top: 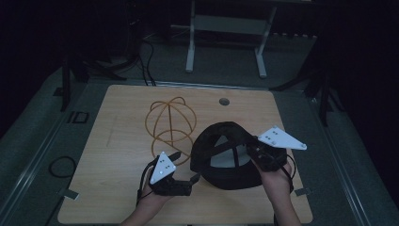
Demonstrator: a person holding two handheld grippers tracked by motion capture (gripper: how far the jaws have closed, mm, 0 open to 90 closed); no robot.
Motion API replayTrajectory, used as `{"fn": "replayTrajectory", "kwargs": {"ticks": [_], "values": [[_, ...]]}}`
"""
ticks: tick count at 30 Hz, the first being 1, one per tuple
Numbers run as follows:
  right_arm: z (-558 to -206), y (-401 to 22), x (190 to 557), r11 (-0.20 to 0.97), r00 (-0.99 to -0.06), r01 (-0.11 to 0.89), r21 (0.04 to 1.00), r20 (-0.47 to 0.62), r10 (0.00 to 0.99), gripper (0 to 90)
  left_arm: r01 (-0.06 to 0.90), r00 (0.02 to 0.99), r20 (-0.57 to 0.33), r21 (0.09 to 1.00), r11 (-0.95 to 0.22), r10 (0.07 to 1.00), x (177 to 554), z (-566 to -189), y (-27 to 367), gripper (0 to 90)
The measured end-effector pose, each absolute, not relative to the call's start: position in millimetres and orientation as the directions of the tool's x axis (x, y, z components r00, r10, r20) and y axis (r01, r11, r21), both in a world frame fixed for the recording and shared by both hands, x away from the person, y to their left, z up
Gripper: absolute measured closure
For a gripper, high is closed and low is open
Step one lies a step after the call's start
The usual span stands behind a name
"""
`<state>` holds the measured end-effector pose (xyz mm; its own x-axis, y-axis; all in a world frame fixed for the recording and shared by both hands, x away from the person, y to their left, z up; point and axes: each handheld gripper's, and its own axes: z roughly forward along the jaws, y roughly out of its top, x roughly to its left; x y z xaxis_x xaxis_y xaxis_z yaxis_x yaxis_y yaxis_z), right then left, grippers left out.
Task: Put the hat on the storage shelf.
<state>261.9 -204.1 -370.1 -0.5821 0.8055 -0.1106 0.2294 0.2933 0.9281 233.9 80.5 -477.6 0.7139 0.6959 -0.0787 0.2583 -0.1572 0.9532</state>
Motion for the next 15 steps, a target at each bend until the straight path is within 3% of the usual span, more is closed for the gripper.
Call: {"fn": "replayTrajectory", "kwargs": {"ticks": [1, 10, 15], "values": [[-370.6, -203.8, 261.7, 0.293, -0.584, 0.231, 0.928, -0.108, 0.804, 87.7, 0.256, 0.726, -0.076, 0.952, -0.166, 0.684, 235.6, -476.4, 80.1, 15.2], [-373.9, -199.5, 254.9, 0.300, -0.611, 0.223, 0.928, -0.107, 0.784, 87.7, 0.237, 0.710, -0.068, 0.960, -0.147, 0.701, 243.2, -464.2, 71.9, 22.1], [-371.8, -199.7, 249.4, 0.304, -0.617, 0.203, 0.931, -0.119, 0.778, 87.7, 0.225, 0.698, -0.070, 0.966, -0.124, 0.713, 245.0, -461.0, 71.8, 32.4]]}}
